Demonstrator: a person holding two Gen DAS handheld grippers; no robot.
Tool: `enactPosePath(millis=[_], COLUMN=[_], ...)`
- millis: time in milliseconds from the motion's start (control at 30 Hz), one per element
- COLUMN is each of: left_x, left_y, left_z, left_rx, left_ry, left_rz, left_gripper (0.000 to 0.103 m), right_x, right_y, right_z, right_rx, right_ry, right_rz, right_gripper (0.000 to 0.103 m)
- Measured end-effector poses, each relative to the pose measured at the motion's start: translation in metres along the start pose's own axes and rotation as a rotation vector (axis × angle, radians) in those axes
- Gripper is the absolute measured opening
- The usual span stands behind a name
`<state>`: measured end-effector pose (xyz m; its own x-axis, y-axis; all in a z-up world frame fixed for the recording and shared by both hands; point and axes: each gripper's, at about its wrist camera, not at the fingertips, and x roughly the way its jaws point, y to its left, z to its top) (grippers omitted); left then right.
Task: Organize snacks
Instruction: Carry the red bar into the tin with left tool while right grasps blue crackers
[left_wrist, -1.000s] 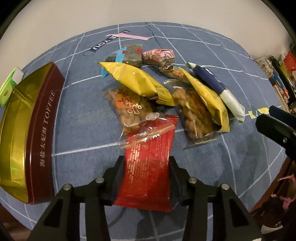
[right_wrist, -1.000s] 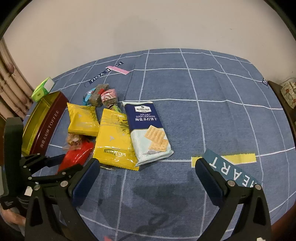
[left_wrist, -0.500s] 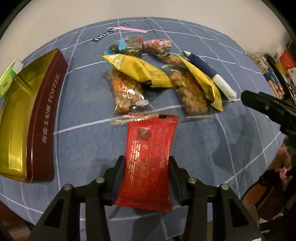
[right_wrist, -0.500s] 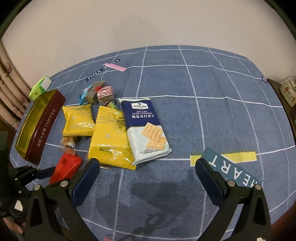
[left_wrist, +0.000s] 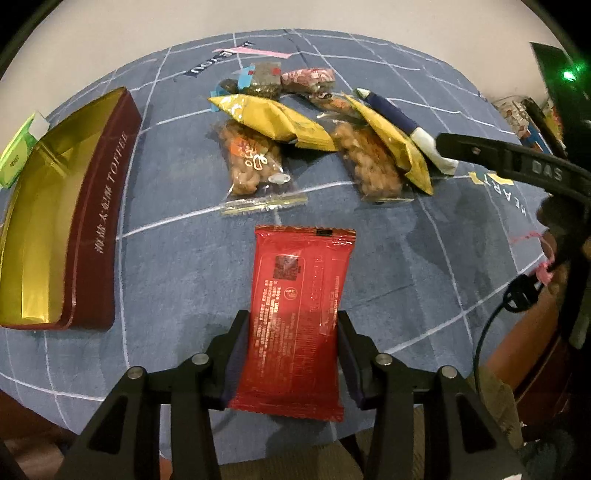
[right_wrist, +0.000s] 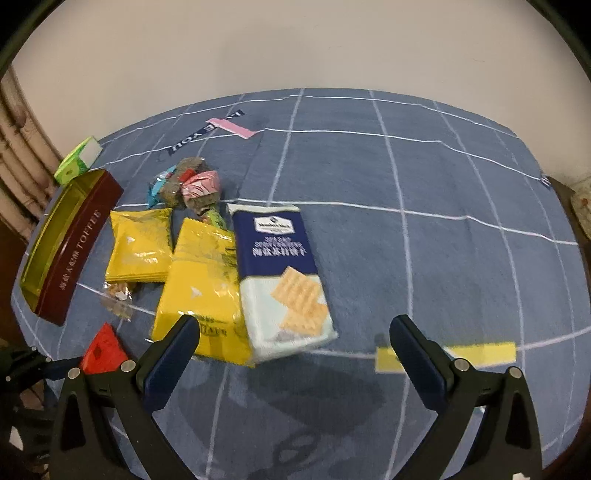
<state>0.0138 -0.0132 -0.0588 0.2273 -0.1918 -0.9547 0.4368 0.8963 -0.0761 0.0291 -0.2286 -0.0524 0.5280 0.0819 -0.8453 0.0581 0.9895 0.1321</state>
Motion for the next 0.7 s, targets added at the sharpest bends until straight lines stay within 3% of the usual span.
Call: enactPosePath(millis=[433,700], left_x=[-0.031,-0.064], left_y=[0.002,0.027], left_z=[0.010,0.031], left_rx=[0.005,-0.011], left_ry=[-0.073,-0.156], left_rz=[0.003,0.056], left_gripper=[0.046,0.046], right_x=[0.023,0.033], right_y=[-0.005,-0.007], right_z=[0.020,0.025], right_rx=[-0.017,0.006], right_ry=[0.021,0.042], right_rz=[0.008,0.029], right_gripper=[0.096,0.089])
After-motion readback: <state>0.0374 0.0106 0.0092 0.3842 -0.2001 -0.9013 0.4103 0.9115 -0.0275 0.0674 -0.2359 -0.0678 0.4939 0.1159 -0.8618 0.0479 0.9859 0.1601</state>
